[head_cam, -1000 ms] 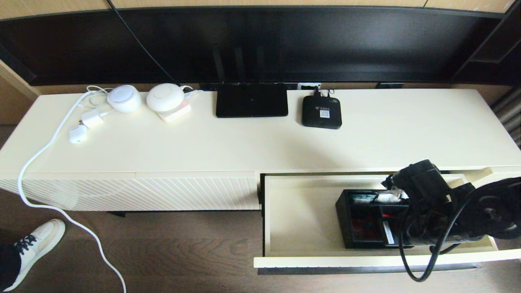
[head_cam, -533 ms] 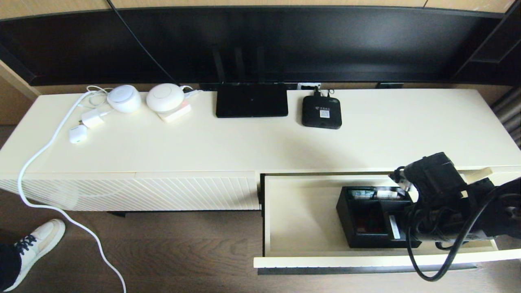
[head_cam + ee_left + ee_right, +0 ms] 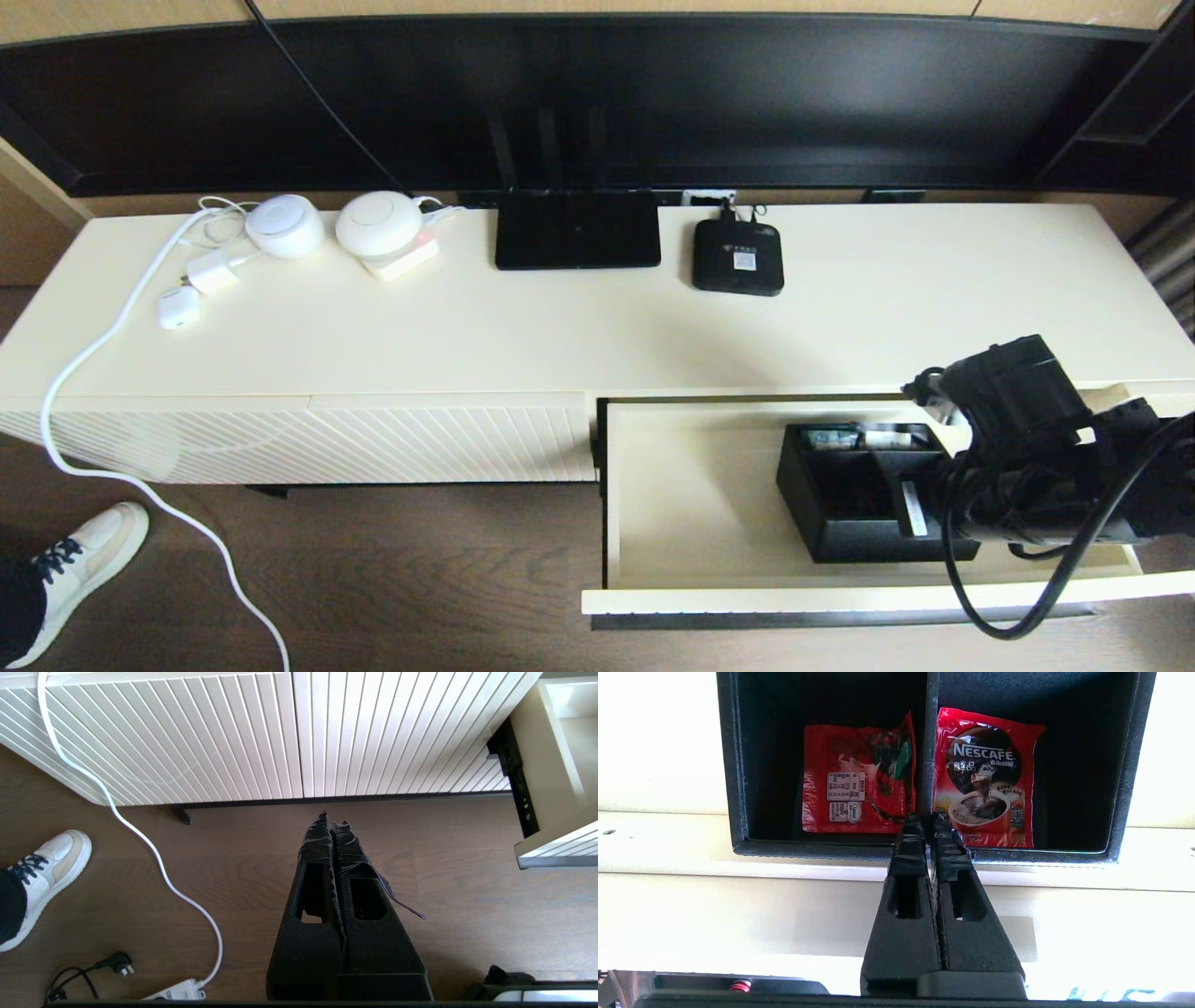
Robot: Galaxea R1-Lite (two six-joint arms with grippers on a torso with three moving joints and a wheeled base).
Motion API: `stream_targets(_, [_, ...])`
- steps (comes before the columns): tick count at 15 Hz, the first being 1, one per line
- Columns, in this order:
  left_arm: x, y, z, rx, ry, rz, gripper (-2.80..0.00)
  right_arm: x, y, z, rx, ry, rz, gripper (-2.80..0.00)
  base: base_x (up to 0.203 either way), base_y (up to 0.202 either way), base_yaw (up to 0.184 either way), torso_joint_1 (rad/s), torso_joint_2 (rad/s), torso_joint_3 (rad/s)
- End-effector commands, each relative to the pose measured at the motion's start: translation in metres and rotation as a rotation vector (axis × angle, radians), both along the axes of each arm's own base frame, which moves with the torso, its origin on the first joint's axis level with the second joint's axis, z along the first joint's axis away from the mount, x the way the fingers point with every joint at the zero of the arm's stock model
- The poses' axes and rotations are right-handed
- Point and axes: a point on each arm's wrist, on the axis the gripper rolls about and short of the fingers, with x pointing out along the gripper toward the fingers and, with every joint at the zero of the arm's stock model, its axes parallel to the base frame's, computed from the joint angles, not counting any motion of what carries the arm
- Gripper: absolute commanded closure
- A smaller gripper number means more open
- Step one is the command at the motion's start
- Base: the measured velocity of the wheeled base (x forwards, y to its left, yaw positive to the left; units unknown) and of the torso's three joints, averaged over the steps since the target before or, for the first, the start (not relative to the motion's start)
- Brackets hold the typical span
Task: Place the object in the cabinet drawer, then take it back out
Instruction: Take the storage box out of the drawer and put it on the table
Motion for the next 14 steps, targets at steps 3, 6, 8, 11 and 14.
stream_targets(3, [0.0,0.0,0.0,0.0,0.001,0.0,0.0,0.002,0.001,-0.013,-0.012,0.048,-0.002,0.0,0.0,0.0,0.0,0.0,0.0,0.0])
stream_targets(6, [0.0,0.0,0.0,0.0,0.001,-0.002,0.0,0.006,0.002,-0.022,-0.022,0.077,-0.002,0.0,0.0,0.0,0.0,0.0,0.0,0.0])
stream_targets(8, [0.0,0.0,0.0,0.0,0.001,0.0,0.0,0.009,0.003,-0.026,-0.024,0.073,-0.005,0.0,0.0,0.0,0.0,0.0,0.0,0.0])
stream_targets(11, [0.0,0.0,0.0,0.0,0.0,0.0,0.0,0.011,0.003,-0.026,-0.029,0.065,-0.01,-2.8,0.0,0.0,0.0,0.0,0.0,0.0])
stream_targets(14, [0.0,0.0,0.0,0.0,0.001,0.0,0.0,0.011,0.003,-0.024,-0.026,0.053,-0.009,-2.8,0.0,0.0,0.0,0.0,0.0,0.0])
